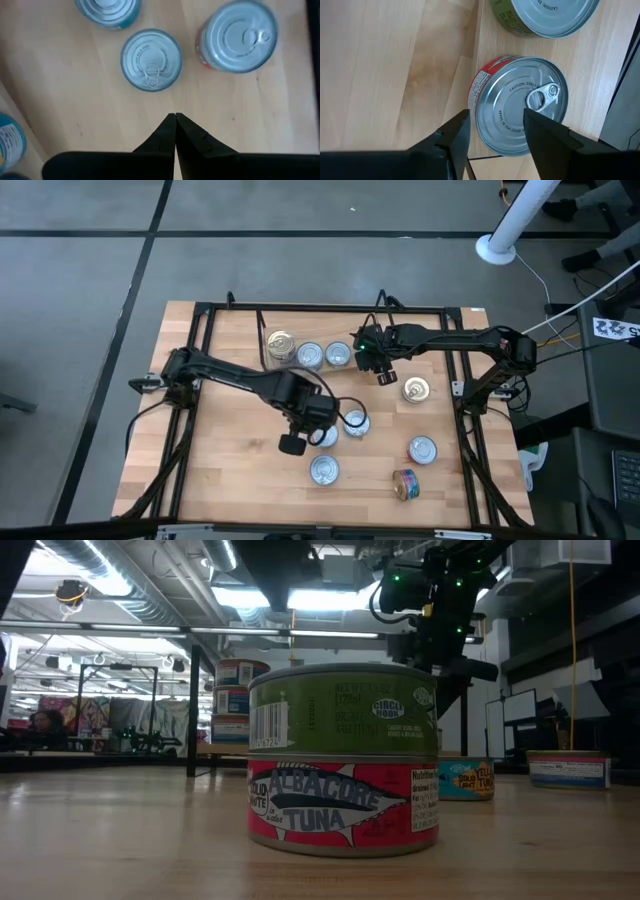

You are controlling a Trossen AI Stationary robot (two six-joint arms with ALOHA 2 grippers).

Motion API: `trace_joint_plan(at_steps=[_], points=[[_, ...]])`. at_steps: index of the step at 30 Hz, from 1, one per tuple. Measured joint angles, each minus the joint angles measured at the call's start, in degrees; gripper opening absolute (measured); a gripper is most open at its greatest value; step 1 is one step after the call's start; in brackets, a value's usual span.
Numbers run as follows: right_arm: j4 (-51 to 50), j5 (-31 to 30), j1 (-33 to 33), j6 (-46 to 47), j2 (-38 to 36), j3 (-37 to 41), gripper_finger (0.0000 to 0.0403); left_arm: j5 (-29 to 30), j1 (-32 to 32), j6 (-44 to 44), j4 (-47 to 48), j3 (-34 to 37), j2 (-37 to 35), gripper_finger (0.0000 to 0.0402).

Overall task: Stack canned seafood by type on shelf
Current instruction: Stack the yellow blue tuna can on top of the other yellow blue tuna cans on the shelf

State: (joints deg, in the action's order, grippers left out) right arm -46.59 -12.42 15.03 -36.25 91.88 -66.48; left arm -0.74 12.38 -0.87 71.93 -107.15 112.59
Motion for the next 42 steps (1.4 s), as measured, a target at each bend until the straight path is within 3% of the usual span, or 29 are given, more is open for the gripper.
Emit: trace_joint_plan(at_steps=[9, 15, 22, 30, 42], points=[[-0.1, 0.0, 0.0, 0.0, 0.0, 0.0, 0.0184, 1.1, 0.0, -2.3, -1.0, 0.0, 2.5, 0.0012], [-0.6, 0.0, 0.0, 0.0, 0.0, 0.0, 0.0184, 0.8, 0.2, -3.4, -0.9, 0.1, 5.0, 0.0082], [-1.5, 0.5, 0.0, 1.6, 0.0, 0.0, 0.0184, 1.0, 1.3, -13.3, -1.6, 0.1, 9.2, 0.0134], [-1.6, 0.5, 0.0, 3.1, 0.0, 0.0, 0.0184, 1.3, 3.0, -19.4, -2.4, 0.1, 12.6, 0.0129], [-1.5, 1.1, 0.0, 3.1, 0.0, 0.0, 0.0184, 2.3, 3.1, -20.6, -7.0, 0.1, 13.9, 0.0101]])
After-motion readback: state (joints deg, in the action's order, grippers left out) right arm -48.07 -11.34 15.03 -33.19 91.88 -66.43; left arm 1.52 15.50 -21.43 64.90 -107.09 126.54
